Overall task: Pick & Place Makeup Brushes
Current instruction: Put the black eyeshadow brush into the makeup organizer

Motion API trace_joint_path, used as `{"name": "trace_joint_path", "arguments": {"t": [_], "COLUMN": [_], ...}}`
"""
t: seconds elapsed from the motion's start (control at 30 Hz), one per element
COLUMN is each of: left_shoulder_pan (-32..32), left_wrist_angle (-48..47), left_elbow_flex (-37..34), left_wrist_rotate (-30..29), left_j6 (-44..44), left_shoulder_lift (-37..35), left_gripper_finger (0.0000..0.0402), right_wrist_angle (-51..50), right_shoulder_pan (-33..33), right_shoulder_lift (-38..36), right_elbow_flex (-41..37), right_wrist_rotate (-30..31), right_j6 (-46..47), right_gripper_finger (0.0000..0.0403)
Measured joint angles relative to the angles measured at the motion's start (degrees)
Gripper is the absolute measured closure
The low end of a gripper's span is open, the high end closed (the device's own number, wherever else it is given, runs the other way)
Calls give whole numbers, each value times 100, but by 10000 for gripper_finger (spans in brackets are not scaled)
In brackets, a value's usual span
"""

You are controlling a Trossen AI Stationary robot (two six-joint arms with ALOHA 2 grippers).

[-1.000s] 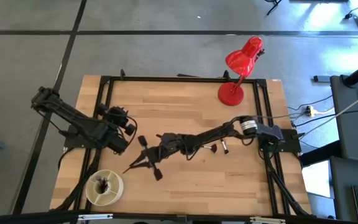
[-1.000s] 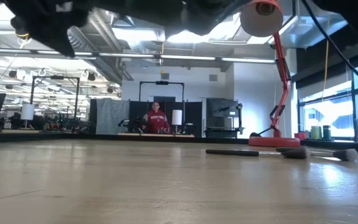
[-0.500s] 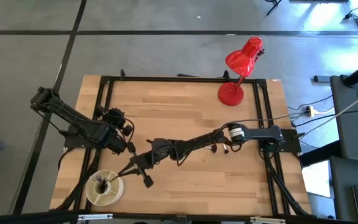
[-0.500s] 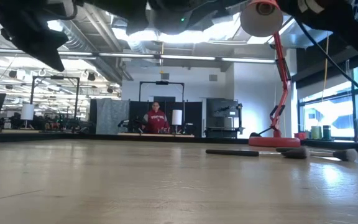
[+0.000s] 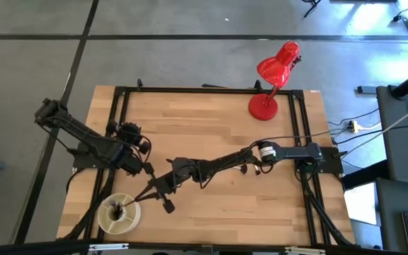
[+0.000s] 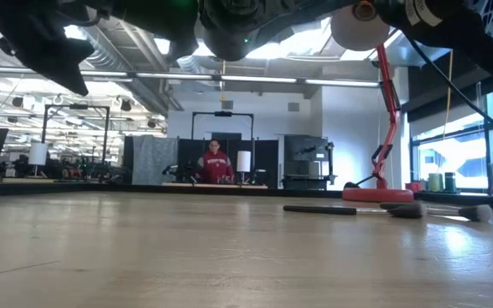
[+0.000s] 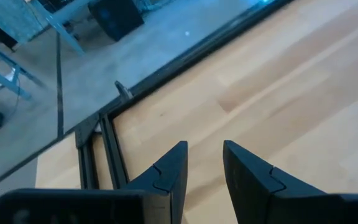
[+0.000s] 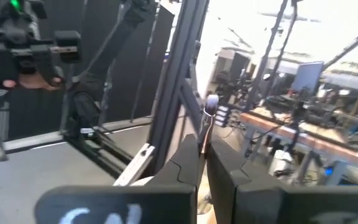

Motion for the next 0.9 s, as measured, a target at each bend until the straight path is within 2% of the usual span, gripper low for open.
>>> {"name": "trace_joint_path", "arguments": {"t": [0.17, 0.37, 0.57, 0.77, 0.9], "left_shoulder_pan": [-344, -658, -671, -626, -618], "left_wrist_angle": [88, 131, 83, 44, 46], "left_elbow_flex": [-2, 22, 31, 31, 31], "left_wrist_rotate": [455, 310, 307, 22, 101], "left_j6": [-88, -437, -467, -527, -555], "left_shoulder_lift": [22, 14, 1, 0, -6], "left_gripper_finger": [304, 304, 304, 304, 304], "right_wrist_angle": [-551, -1776, -3068, -2827, -3109], "right_shoulder_pan": [17, -63, -174, -257, -293], "right_shoulder_lift": [-51, -169, -783, -847, -970], "right_elbow_flex": [31, 9, -4, -40, -32], "right_wrist_rotate": [-157, -166, -246, -408, -594], "right_j6": [397, 637, 513, 585, 476], "right_gripper_finger": [386, 386, 386, 386, 386]}}
